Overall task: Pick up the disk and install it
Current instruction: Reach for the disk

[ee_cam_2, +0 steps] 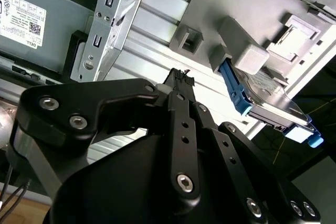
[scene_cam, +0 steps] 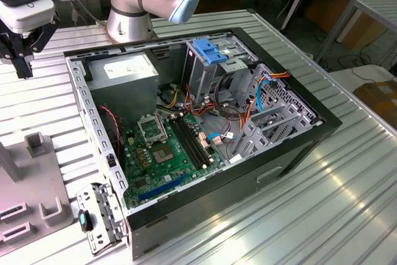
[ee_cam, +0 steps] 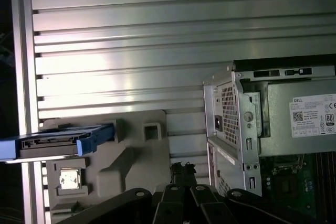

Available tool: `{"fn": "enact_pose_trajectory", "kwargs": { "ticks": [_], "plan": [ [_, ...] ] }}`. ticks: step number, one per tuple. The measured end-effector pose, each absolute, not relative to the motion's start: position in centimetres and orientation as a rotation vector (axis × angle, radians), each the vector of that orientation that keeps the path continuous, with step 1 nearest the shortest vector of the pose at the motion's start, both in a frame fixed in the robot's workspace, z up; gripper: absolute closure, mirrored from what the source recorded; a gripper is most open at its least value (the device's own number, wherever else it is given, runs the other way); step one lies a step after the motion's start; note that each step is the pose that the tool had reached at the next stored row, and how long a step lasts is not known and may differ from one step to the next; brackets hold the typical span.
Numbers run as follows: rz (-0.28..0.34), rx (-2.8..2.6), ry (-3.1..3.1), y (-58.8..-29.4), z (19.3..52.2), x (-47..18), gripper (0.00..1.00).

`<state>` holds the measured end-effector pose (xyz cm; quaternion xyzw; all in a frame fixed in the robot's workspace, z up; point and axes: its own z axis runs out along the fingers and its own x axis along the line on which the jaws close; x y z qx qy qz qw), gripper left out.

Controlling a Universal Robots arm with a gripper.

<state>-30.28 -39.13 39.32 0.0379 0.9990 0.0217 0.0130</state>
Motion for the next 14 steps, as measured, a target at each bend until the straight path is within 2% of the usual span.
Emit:
{"fn": "enact_pose_trajectory", "kwargs": {
  "ticks": [14],
  "plan": [
    [0.068, 0.118, 3.113, -37.7, 39.3, -33.1, 0.89]
  ]
}}
